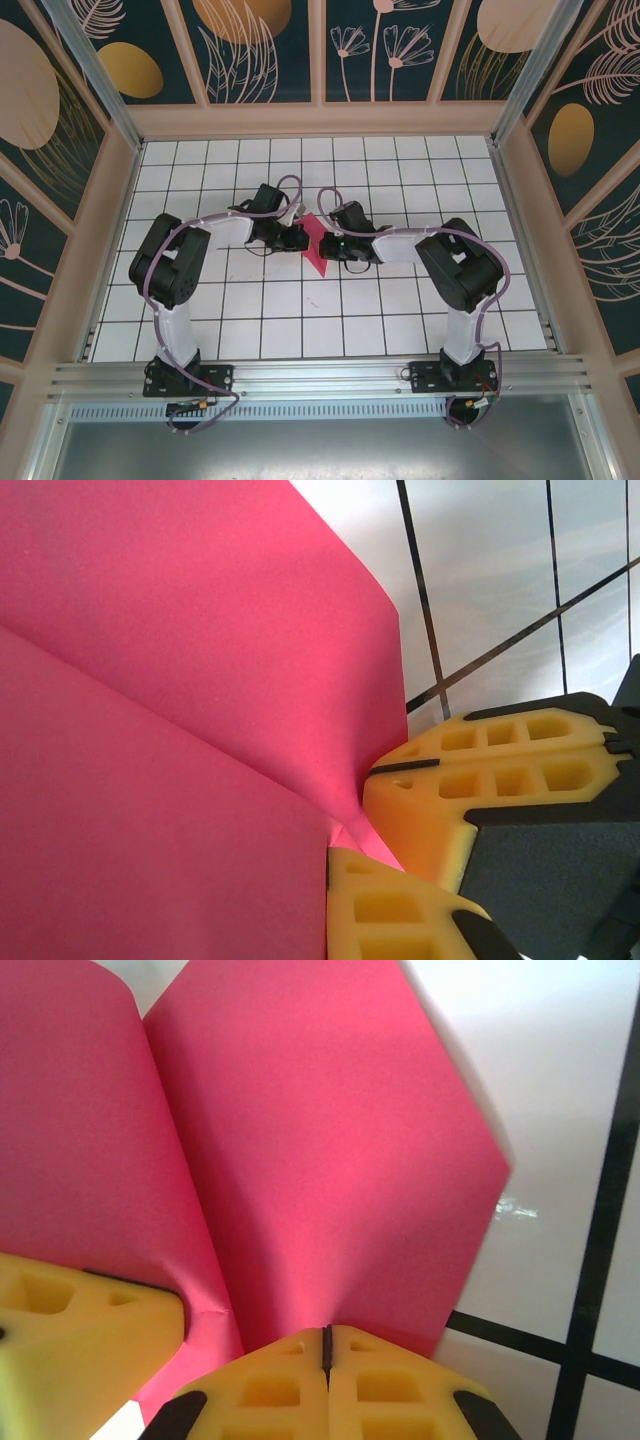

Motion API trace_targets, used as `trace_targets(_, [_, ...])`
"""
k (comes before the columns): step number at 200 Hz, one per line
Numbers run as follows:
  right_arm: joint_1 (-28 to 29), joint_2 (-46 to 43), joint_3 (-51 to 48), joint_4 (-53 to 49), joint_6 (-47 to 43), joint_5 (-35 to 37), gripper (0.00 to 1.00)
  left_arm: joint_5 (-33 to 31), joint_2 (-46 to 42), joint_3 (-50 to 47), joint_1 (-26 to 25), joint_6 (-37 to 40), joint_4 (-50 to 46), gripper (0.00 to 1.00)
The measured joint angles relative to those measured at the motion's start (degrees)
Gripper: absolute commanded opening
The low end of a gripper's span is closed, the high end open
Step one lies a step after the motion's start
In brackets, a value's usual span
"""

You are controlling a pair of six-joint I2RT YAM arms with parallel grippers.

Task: Fold a paper plane with a square sheet of paper (pick it up from the middle)
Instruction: Fourth fold the wing at the center of the table.

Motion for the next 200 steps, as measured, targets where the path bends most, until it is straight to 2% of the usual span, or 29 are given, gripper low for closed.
trace_targets(99, [0.04, 0.50, 0.57, 0.00, -2.21, -0.66, 0.03, 0.00, 1.73, 0.61, 0.00, 5.16, 1.05, 0.12])
trace_targets(200, [0.02, 0.55, 0.57, -0.02, -4.83, -0.26, 0.00, 0.70, 4.59, 6.38, 0.15, 11.26, -1.51, 0.11])
